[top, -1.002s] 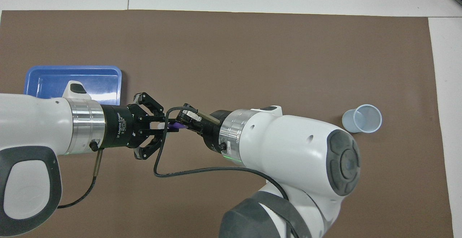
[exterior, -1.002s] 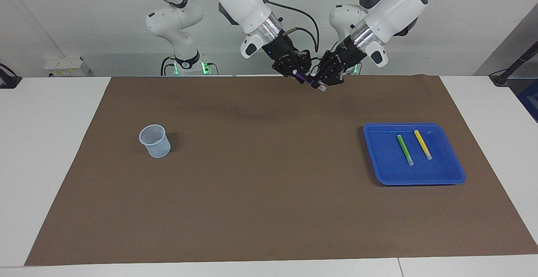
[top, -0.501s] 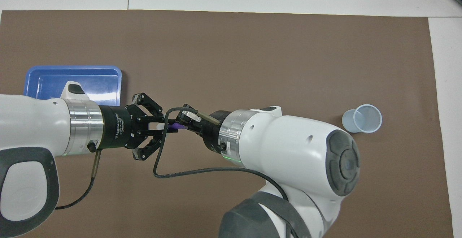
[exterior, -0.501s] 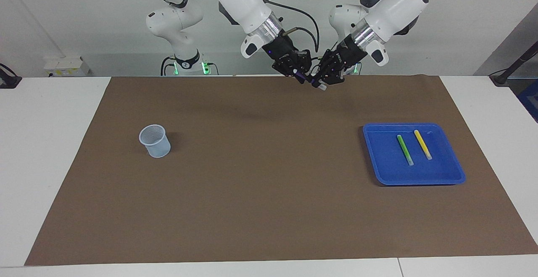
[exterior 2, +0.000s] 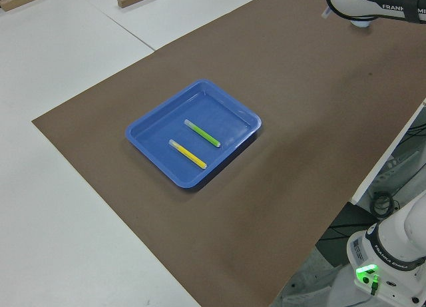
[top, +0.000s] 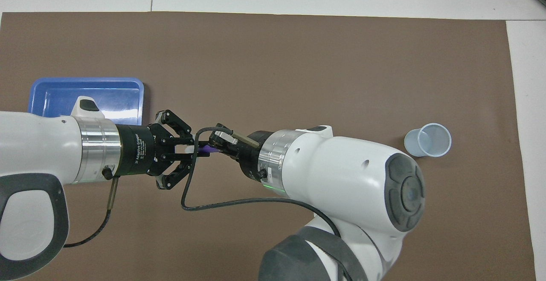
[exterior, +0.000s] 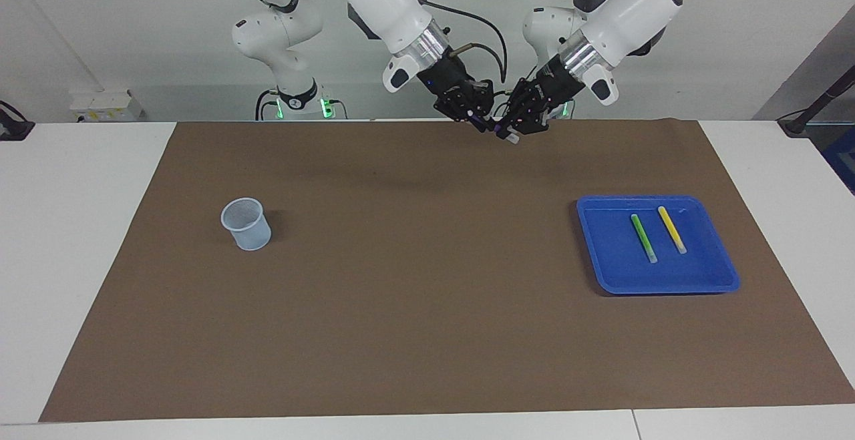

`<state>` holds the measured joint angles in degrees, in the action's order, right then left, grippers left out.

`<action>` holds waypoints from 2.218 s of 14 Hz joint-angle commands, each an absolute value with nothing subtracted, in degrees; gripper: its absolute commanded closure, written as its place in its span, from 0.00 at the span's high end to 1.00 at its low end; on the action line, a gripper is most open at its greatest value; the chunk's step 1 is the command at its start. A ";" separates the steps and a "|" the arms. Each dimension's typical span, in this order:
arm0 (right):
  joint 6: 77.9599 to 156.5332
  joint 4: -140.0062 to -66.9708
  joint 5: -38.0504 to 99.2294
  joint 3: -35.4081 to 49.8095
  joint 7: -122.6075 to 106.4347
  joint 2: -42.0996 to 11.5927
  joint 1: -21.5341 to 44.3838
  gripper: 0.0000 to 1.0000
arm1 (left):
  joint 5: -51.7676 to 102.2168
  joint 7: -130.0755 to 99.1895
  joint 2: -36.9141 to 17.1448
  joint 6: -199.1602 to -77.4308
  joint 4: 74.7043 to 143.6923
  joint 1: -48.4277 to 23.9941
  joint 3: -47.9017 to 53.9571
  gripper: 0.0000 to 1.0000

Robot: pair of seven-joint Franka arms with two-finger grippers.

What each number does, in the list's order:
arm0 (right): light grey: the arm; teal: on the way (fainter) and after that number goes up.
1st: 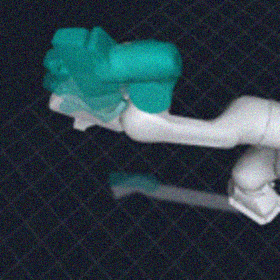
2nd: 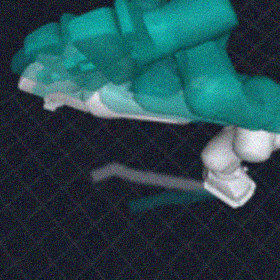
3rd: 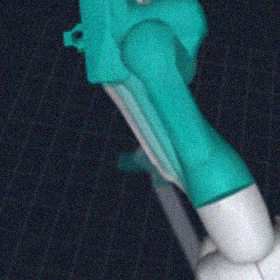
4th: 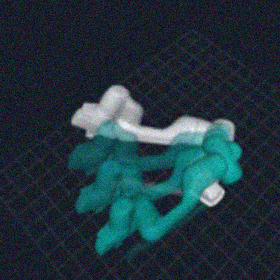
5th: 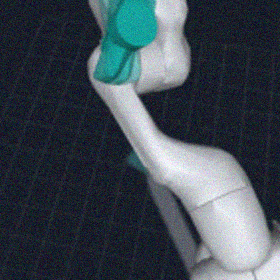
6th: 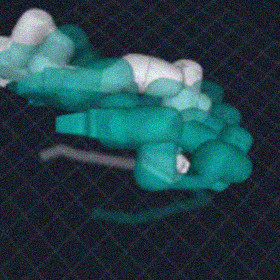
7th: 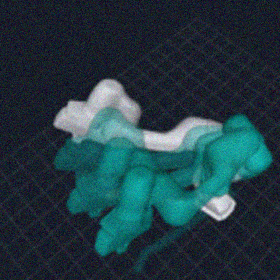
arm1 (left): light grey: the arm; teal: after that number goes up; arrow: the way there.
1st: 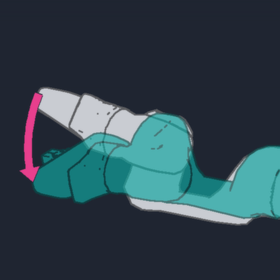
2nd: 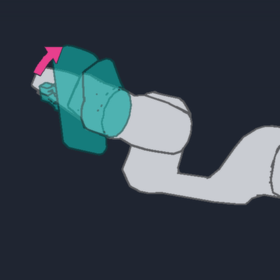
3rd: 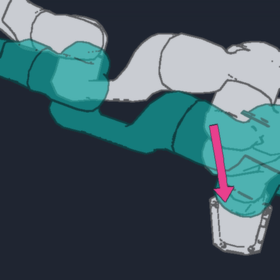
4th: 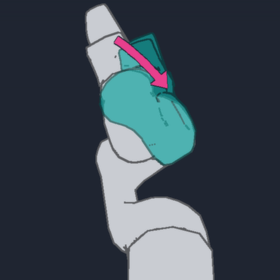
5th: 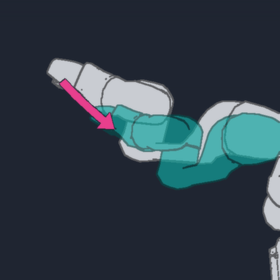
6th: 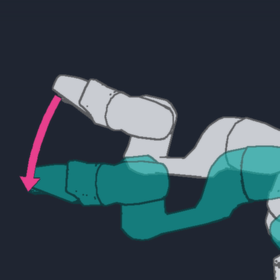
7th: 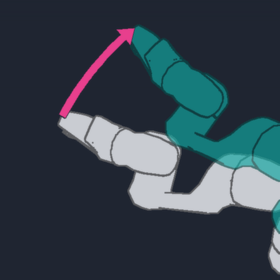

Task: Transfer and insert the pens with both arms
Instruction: 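Grasp the purple pen tip with the right gripper, open the left gripper, then carry the purple pen to the cup while the left gripper returns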

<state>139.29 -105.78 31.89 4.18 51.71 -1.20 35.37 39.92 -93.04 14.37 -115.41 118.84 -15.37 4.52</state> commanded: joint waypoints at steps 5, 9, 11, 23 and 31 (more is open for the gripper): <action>138.60 -106.08 33.13 4.13 50.71 -0.44 35.33 0.00 | 40.52 -93.42 16.44 -114.96 120.94 -14.85 4.57 0.60; 137.03 -106.08 33.13 4.04 49.84 -0.35 34.81 0.00 | 40.61 -94.22 16.52 -115.31 121.11 -14.77 4.57 0.74; 134.75 -106.08 33.13 4.04 45.55 -0.26 34.11 0.00 | 40.52 -94.22 16.52 -115.31 121.20 -14.77 4.57 0.74; 108.48 -104.77 12.16 3.69 3.99 0.44 15.40 0.00 | 29.29 -47.87 19.69 -104.25 124.72 -7.30 4.31 0.66; 104.05 -105.82 -6.94 3.69 -28.80 0.97 2.74 0.00 | 15.40 -7.25 19.07 -101.95 124.63 3.94 4.31 0.62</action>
<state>103.13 -104.29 -4.45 2.91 -22.63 -0.03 5.58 18.47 -15.02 18.14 -101.97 123.44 1.05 3.94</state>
